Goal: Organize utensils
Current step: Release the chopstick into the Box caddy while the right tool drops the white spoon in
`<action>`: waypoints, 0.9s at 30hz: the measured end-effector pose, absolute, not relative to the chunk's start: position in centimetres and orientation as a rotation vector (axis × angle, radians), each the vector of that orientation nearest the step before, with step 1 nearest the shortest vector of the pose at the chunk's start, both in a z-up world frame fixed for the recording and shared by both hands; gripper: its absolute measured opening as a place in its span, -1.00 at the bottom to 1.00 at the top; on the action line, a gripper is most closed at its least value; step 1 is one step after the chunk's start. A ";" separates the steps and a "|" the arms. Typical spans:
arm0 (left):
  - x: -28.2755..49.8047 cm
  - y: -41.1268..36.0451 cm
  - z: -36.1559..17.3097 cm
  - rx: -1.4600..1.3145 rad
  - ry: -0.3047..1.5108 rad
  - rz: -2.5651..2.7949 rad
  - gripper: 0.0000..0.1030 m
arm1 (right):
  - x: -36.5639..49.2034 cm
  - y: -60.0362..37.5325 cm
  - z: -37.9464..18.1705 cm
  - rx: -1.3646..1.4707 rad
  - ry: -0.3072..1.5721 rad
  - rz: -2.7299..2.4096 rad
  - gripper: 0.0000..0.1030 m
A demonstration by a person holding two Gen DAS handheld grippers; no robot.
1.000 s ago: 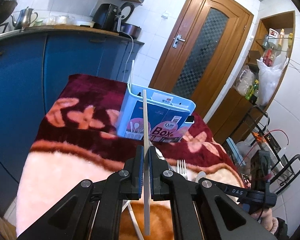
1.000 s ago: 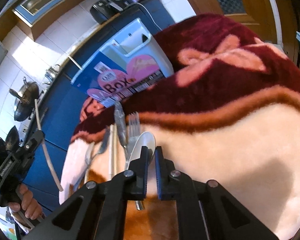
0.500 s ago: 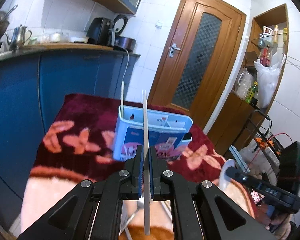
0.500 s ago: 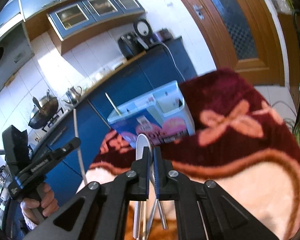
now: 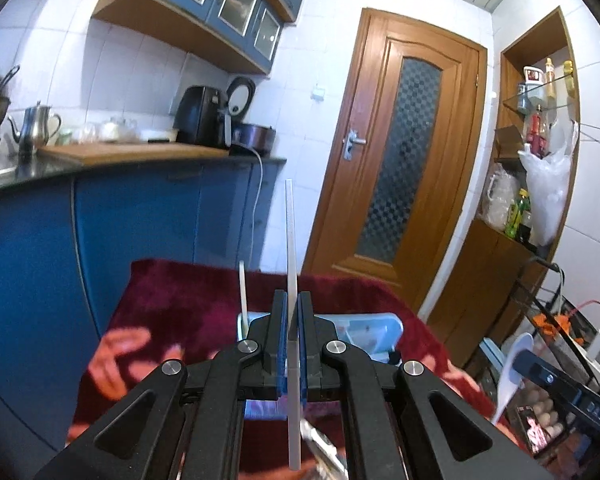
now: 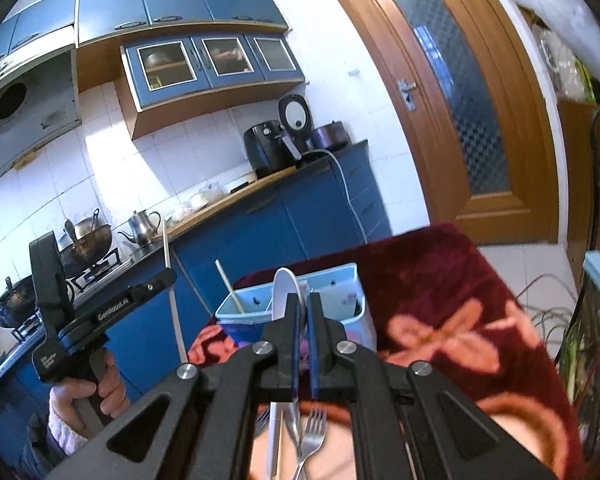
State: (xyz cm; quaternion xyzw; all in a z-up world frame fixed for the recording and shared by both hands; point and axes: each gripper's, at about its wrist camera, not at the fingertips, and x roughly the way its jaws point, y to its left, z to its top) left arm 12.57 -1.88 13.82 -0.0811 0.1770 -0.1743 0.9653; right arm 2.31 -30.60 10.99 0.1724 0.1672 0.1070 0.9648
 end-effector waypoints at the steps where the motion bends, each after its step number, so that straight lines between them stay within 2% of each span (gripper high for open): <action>1: 12.9 -2.0 14.1 -0.166 0.346 -0.346 -0.91 | 2.5 -30.6 11.2 0.340 0.331 0.212 -0.91; 16: 19.1 -3.1 14.1 -0.237 0.243 -0.237 -0.91 | 7.6 -32.0 14.0 0.296 0.227 0.156 -0.91; 21: 19.7 -3.6 12.7 -0.188 0.197 -0.177 -0.91 | 8.8 -31.6 14.6 0.265 0.200 0.142 -0.91; 27: 20.6 -3.9 10.0 -0.167 0.223 -0.149 -0.91 | 10.8 -31.1 14.8 0.214 0.167 0.105 -0.91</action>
